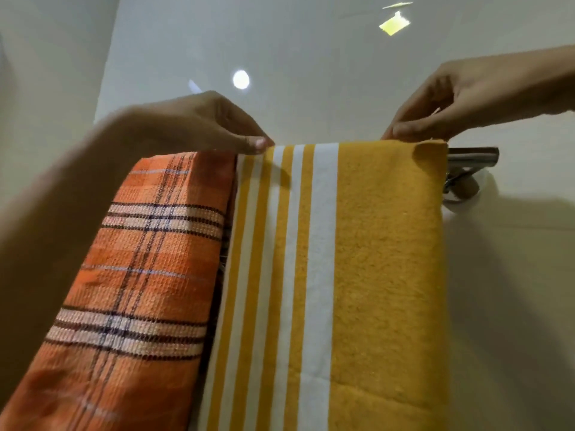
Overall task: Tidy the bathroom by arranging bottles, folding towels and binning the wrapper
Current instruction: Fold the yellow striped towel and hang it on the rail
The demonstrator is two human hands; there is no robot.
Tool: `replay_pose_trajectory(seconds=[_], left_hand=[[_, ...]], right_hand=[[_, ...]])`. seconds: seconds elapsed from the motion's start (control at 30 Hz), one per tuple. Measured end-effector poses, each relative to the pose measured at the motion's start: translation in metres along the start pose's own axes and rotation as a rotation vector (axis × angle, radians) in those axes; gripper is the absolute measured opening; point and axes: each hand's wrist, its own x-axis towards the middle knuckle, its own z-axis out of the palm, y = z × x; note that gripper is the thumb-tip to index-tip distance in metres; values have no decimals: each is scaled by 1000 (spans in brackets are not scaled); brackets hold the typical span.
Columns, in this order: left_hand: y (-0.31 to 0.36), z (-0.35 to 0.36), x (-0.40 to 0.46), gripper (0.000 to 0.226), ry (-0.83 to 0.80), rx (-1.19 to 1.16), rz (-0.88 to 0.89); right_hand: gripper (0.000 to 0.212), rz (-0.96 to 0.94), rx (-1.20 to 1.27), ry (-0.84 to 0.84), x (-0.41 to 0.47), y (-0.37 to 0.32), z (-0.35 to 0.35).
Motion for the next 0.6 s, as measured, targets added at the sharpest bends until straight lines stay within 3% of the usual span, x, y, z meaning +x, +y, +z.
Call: replay_pose_trajectory(seconds=[0.17,0.23,0.4,0.5,0.6], left_hand=[[1,7,16,5,280,77,25],[4,9,26,10,336,116,13],[10,17,41,15,206,279,-154],[11,6,17,7,247,68,-96],[12,8,-5,23,240,35,-9]], right_hand=[[27,-68,-164,157,-1,-3,5],[29,-32,-211,177,6,-3,3],[14,224,-282,-155,23,-9,2],[17,66,-151,-11,13,-10,4],[30,-29,-100,44,-1,-13,8]])
